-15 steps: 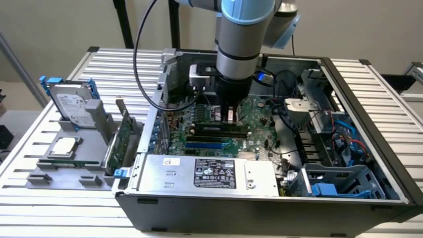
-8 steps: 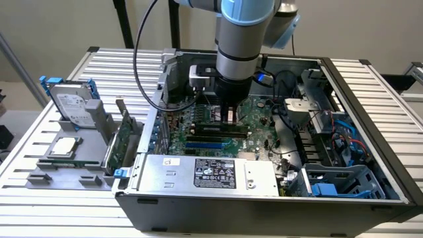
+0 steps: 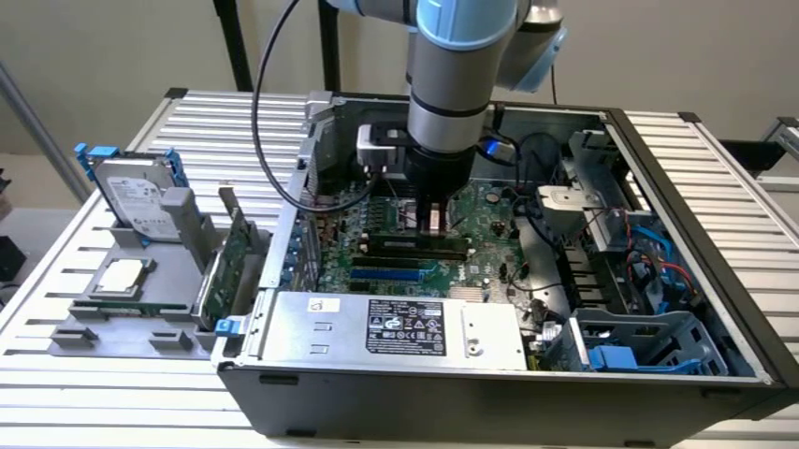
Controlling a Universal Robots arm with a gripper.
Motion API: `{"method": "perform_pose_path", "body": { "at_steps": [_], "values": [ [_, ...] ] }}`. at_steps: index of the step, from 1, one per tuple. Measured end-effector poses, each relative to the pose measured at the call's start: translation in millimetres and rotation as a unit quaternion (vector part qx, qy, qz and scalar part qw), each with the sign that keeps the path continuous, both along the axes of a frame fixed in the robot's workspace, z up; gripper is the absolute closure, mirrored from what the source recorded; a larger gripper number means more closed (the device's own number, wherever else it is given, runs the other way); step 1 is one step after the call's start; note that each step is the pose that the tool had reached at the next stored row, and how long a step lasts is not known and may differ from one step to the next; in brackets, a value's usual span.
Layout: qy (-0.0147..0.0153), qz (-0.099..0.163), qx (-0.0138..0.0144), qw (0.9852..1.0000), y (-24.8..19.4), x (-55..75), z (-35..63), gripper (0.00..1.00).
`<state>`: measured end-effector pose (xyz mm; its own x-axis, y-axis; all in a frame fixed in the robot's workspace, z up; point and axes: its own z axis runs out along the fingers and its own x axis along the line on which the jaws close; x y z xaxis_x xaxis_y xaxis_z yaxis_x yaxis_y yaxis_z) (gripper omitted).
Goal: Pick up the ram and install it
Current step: 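Press down the ram until it locks into place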
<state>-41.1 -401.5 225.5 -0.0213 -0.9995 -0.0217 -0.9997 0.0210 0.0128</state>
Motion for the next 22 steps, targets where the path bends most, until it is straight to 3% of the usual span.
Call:
{"method": "perform_pose_path", "body": {
  "at_steps": [17, 18, 22],
  "values": [
    [-0.0011, 0.000, -0.0001, 1.0000, 0.0, -0.5, -5.7, 1.00],
    [-0.0011, 0.000, -0.0001, 1.0000, 0.0, -0.5, -5.8, 0.00],
    [-0.0013, 0.000, 0.0002, 1.0000, 0.0, -0.5, -2.2, 0.00]
  ]
}}
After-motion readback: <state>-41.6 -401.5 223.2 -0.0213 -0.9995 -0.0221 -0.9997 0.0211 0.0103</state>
